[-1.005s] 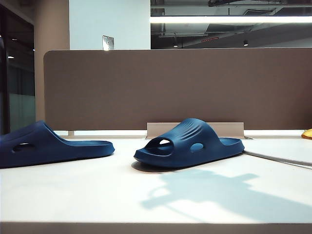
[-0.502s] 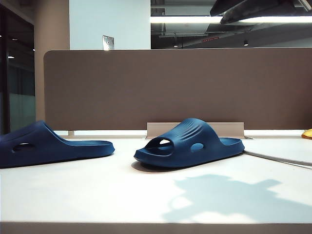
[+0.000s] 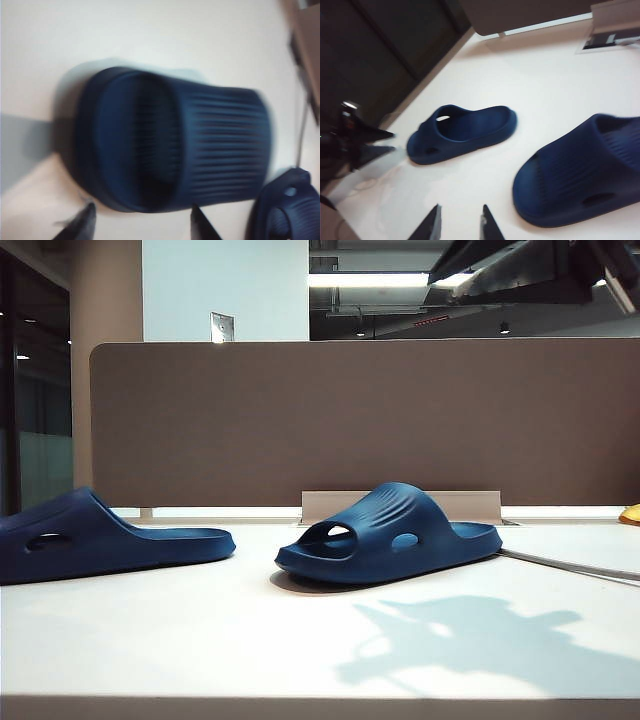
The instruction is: Interlock the pair of blue slippers on the table with their fronts facing up.
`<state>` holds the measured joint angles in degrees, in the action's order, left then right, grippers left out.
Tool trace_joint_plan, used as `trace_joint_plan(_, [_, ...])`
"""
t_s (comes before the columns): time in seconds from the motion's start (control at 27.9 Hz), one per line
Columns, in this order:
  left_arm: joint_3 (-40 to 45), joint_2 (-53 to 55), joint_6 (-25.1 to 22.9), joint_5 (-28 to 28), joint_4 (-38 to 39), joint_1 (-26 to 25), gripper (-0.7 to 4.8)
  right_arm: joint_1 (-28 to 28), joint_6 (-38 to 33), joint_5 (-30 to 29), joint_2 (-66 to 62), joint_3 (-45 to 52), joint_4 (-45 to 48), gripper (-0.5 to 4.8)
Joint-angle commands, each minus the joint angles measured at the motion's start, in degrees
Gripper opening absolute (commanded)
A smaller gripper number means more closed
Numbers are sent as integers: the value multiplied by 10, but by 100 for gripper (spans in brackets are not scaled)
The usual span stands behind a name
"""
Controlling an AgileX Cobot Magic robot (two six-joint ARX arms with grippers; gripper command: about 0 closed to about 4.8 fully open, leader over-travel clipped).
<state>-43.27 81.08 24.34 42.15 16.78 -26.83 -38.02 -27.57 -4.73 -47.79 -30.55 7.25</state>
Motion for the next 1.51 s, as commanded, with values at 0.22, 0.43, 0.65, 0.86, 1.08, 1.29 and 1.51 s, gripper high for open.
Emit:
trace_joint_plan(0.22, [-2,50,-15,-1,-42,0,243,1,-24,-1,1,12,33,103])
trace_joint_plan(0.43, [-2,52,-19,-10,-66,1,243,1,-24,0,1,12,33,103])
trace_joint_plan(0.65, [-2,83,-21,-9,-81,1,243,1,-24,1,1,12,33,103])
trace_joint_plan(0.86, [-2,101,-20,-4,-114,2,243,1,-24,1,1,12,33,103])
trace_joint_plan(1.08, [-2,123,-14,3,-147,25,243,1,-24,3,-2,12,32,103])
trace_joint_plan(1.29, [-2,151,-12,-1,-169,44,228,1,-24,3,-2,12,32,103])
trace_joint_plan(1.51, [-2,151,-12,-7,-177,44,37,1,-24,22,-3,12,20,103])
